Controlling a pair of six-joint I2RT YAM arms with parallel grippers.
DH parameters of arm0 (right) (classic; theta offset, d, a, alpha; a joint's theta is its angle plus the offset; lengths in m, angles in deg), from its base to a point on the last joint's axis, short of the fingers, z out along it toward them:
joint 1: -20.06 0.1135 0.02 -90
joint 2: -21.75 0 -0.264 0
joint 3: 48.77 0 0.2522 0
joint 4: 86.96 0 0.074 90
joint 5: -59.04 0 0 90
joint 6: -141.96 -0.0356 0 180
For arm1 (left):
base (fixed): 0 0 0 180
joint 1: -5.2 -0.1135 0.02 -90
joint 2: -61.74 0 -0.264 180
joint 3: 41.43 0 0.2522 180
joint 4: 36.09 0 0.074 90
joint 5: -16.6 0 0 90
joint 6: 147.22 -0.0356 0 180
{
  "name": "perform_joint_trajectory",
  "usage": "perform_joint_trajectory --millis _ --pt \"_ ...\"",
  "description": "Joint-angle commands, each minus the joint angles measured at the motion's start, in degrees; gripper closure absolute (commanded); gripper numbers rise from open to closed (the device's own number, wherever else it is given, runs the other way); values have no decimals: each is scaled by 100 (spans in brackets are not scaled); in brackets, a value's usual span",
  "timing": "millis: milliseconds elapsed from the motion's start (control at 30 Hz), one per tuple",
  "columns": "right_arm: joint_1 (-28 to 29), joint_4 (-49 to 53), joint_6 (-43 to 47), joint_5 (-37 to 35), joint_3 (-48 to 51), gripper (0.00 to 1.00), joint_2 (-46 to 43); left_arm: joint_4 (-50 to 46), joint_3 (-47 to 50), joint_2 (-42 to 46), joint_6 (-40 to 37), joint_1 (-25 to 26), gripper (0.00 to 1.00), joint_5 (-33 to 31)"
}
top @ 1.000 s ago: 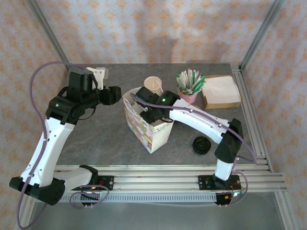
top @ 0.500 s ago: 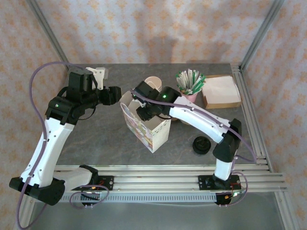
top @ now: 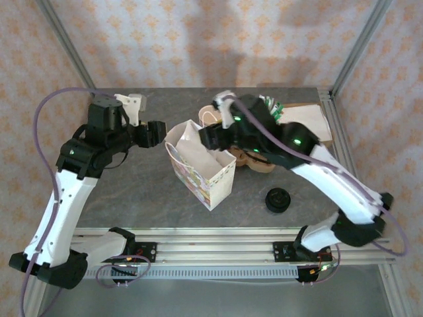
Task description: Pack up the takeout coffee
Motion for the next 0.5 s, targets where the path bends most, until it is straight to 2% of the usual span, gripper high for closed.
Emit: perform_joint_trajectory --millis 0,67,100,133,167,267,333,400,467 --pt "21 -1065 51 -1002 815 36 -1013 401 214 306 -165 -65 28 -3" --pt "22 -1962 438 -1701 1795 30 -1846 764 462 573 -115 -65 22 -379" --pt "22 -2374 584 -2000 2204 26 -2201 952 601 735 -121 -65 10 -646" --pt "17 -2771 764 -2312 2650 20 -2549 1180 799 904 -121 -65 2 -1012" --pt "17 -3107 958 -2650 3035 15 -2867 1422 986 1049 -126 -62 0 -1399" --pt "4 -3724 1616 -3875 3770 13 -3353 1724 1258 1150 -84 -135 0 -2440" --pt "-138 -3982 2011 -4487 4075 10 -3376 1885 1420 1096 16 -251 0 -3059" --pt "-512 -4129 2077 -4658 4372 9 -3355 2215 1738 1087 48 -434 0 -3522" --pt "-1241 -4193 1825 -4425 4760 5 -3330 2662 2199 1120 206 -686 0 -4005"
